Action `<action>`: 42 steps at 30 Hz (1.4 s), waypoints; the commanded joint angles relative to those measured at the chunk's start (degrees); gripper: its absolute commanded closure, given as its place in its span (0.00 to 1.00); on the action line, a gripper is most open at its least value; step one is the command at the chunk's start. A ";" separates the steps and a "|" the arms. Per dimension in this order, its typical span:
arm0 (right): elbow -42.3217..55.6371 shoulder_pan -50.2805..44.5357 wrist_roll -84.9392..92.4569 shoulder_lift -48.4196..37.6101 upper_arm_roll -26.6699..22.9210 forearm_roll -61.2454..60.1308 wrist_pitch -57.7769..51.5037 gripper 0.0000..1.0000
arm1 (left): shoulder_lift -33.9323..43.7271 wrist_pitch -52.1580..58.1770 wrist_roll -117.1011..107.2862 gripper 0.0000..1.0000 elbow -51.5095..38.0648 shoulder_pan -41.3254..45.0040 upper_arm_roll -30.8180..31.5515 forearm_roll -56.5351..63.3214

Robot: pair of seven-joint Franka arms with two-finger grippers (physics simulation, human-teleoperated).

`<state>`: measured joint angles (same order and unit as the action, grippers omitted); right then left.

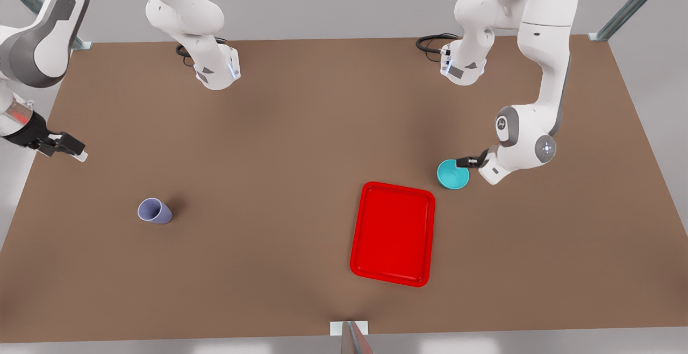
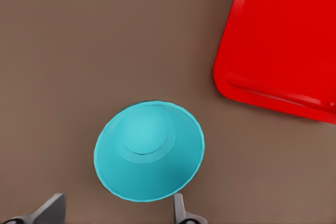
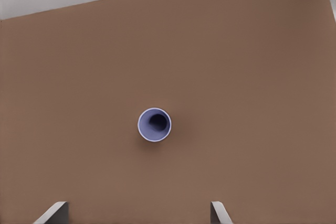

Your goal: Place the bowl on the tray with the left arm and the cup on the tray with the right arm

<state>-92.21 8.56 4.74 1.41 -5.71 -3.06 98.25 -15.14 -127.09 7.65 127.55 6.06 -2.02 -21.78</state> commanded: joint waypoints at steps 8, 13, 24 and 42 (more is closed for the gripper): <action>0.01 -6.28 -0.08 0.79 -1.76 -0.02 -2.54 0.00 | -2.44 -1.14 10.64 0.00 -0.46 -1.14 0.00 -5.12; 0.72 -6.19 0.62 4.48 -1.41 0.07 -1.49 0.00 | -3.93 -3.95 8.53 0.00 -0.73 -1.31 -0.26 -5.47; 0.54 -6.19 0.62 4.39 -0.97 0.07 0.89 0.00 | -6.57 -5.27 8.53 0.00 -1.96 0.71 -0.35 -3.36; 0.63 -5.66 0.62 4.39 -0.09 0.07 0.80 0.00 | -9.20 -5.63 8.61 0.76 -4.42 1.68 -0.35 -3.01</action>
<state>-91.58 2.93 5.36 5.80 -5.80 -3.06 99.05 -24.51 -132.76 16.20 123.14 7.90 -2.37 -24.88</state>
